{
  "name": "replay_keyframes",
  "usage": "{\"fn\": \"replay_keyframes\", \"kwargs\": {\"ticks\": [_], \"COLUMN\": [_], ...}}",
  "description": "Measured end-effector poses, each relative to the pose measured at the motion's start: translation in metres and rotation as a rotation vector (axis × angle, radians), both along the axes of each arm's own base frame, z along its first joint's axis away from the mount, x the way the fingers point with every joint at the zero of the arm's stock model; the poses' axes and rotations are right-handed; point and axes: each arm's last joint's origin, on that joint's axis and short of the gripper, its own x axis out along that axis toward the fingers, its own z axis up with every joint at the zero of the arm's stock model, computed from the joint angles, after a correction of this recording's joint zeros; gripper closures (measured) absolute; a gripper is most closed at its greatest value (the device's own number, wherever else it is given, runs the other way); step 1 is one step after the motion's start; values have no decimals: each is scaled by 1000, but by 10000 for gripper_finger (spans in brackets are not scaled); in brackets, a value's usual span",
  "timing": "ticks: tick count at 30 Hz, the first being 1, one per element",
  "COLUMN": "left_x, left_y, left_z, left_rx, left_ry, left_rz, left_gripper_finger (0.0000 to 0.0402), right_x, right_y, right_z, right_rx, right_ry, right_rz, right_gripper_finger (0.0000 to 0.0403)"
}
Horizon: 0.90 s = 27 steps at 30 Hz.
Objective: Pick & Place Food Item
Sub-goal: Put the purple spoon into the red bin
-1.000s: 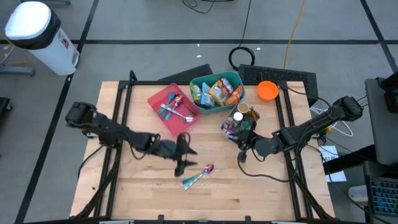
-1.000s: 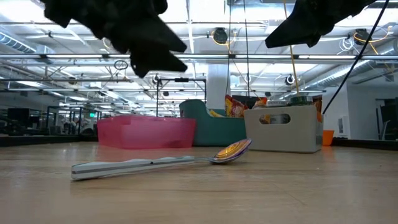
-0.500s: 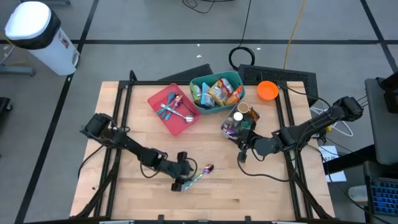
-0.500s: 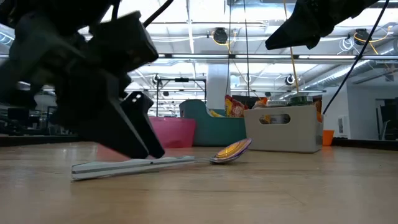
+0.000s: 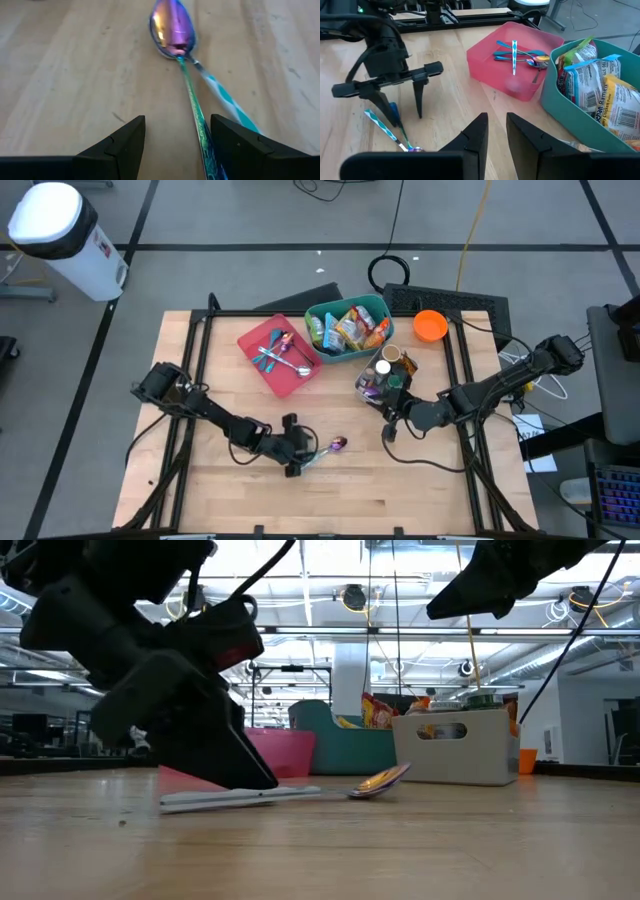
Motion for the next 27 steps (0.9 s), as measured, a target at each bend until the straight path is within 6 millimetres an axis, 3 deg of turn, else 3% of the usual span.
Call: {"fn": "replay_keyframes", "kwargs": {"ticks": [18,27], "left_x": [-7,7], "left_y": [18,4], "left_z": [-7,9], "left_rx": [51,237], "left_ry": [62,-93], "left_rz": [267,-123], "left_gripper_finger": [172,172], "right_x": [0,0], "right_y": [0,0], "right_z": [0,0], "right_rx": [12,13], "right_ry": [-4,-4], "right_rz": [-5,-6], "right_gripper_finger": [344,344]}}
